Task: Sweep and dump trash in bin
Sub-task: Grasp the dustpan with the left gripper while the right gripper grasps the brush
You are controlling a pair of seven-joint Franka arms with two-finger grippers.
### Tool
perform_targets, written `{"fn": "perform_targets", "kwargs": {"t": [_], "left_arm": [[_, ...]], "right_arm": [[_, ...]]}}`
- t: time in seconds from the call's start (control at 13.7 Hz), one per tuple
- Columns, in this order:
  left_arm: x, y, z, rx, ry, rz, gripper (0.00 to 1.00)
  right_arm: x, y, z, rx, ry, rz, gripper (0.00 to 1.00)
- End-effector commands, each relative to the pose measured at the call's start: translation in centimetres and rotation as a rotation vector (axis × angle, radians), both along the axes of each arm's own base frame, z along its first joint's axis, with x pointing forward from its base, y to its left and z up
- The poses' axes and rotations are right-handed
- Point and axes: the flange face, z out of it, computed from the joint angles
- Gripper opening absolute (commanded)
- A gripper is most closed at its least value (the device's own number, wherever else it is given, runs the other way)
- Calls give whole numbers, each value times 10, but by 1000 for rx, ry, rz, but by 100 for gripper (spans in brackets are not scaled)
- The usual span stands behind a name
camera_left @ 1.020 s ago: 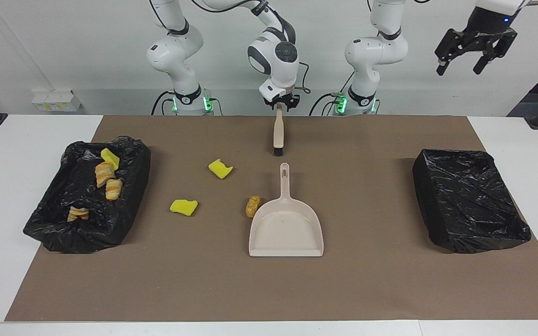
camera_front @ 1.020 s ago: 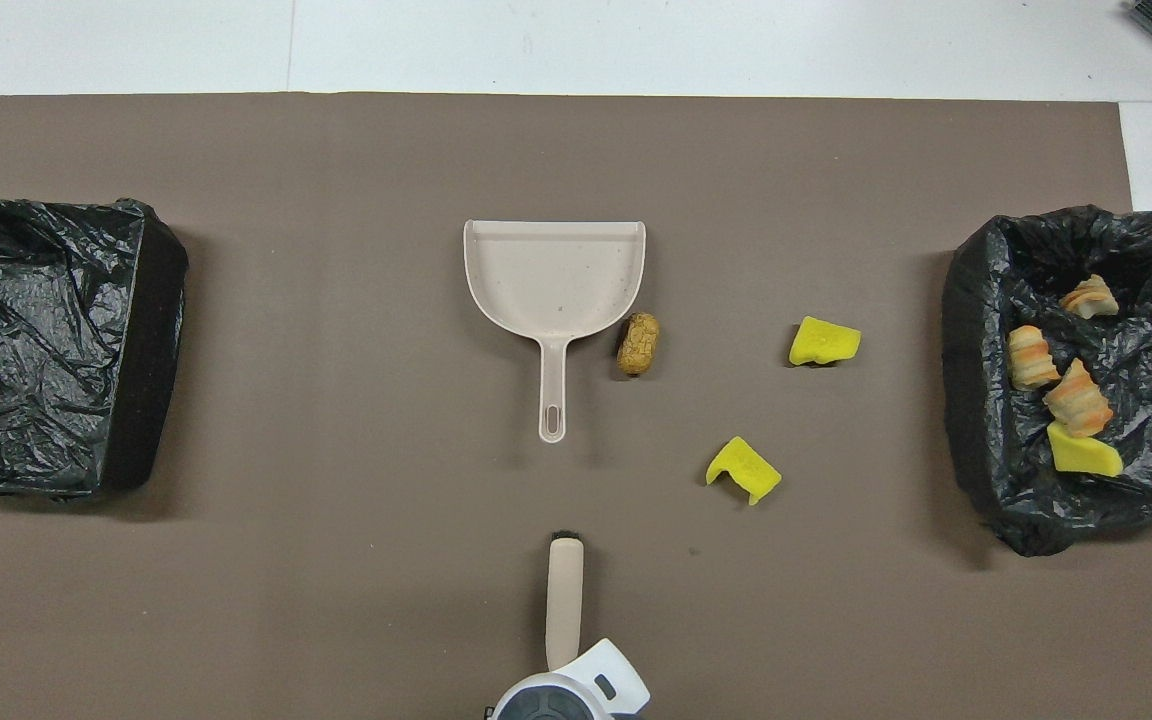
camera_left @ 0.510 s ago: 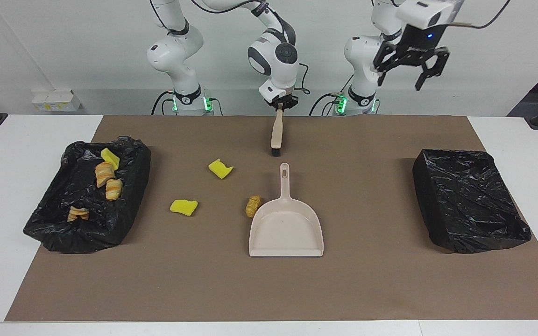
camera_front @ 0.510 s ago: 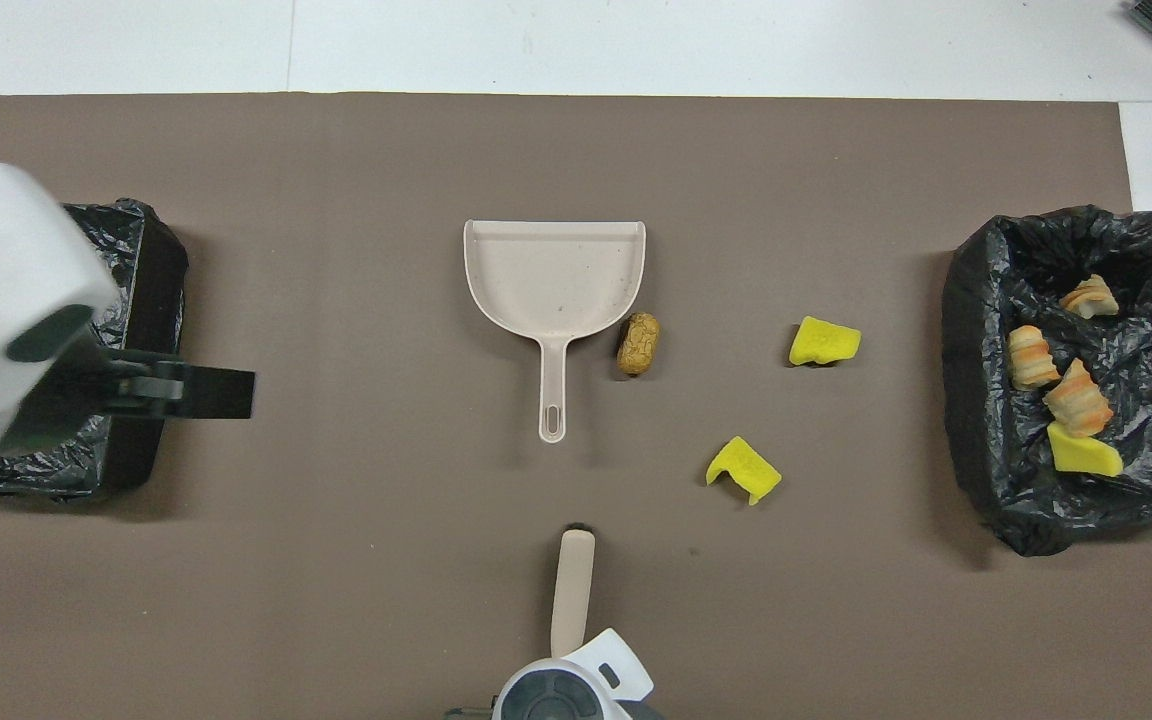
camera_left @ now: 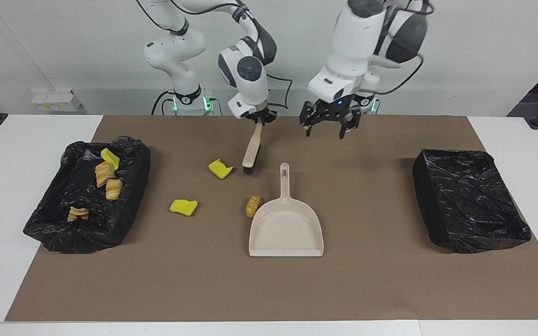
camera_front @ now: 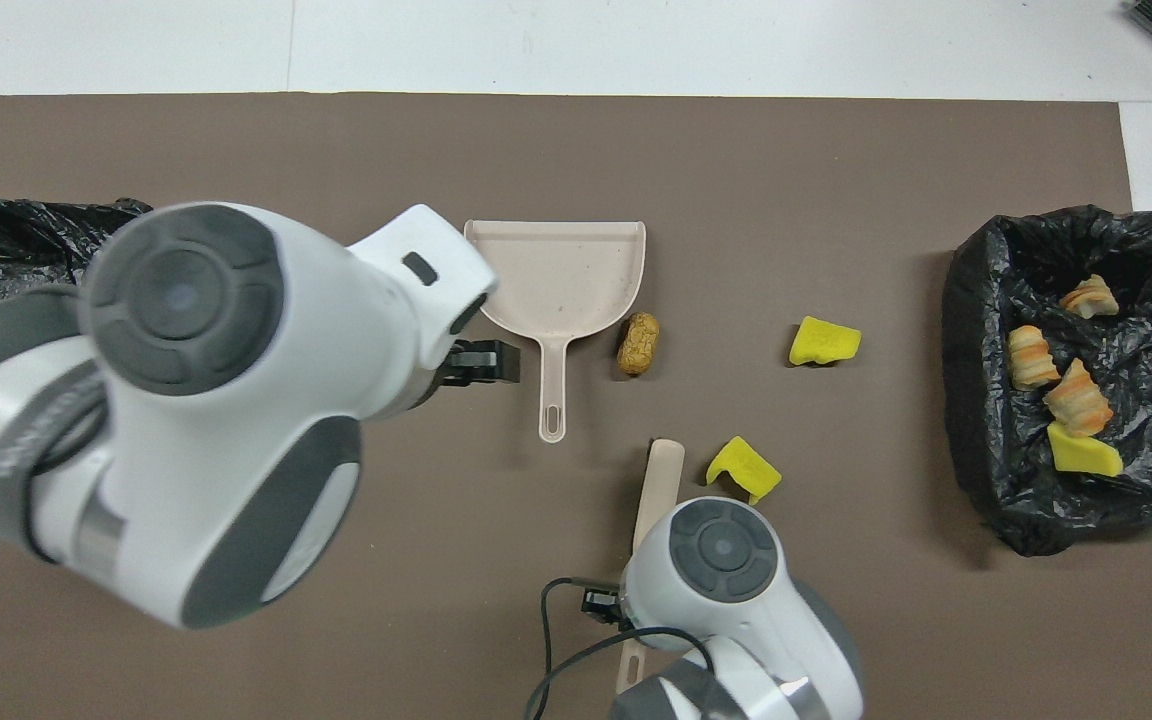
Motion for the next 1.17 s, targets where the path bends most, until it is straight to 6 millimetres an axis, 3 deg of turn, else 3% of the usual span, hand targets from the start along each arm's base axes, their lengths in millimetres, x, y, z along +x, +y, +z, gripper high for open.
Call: {"fn": "perform_targets", "kwargs": {"t": [0.0,0.15,0.22,0.36,0.44,0.58,0.73,0.8,1.09], "left_arm": [[7,-48,-65,49,-22,33,100],[12,-59,-93,38,-26,57,100],[10,-69,-112,43,-17,42,100],[19,-67,-141,42,-28,38,100],[16,-66,-150,42,-33,32,100],[14,-67,-154,41,-36,21,100],[18,-66,-161,46,-40,5,100],[18,-69,-177,57,-25,-2,100],[15,-78,-191,60,-26,-35,96]], "right_arm": [[23,-31,26,-64,-30,78,0],[58,-70,38,-132,-45,90,0],[70,-83,36,-168,-58,113,0],[93,-113,32,-198,-75,169,0],[107,-136,30,-199,-79,215,0],[135,-163,33,-202,-91,266,0],[155,-176,39,-210,-104,314,0],[162,-178,42,-223,-113,345,0],[168,-187,44,-266,-127,383,0]]}}
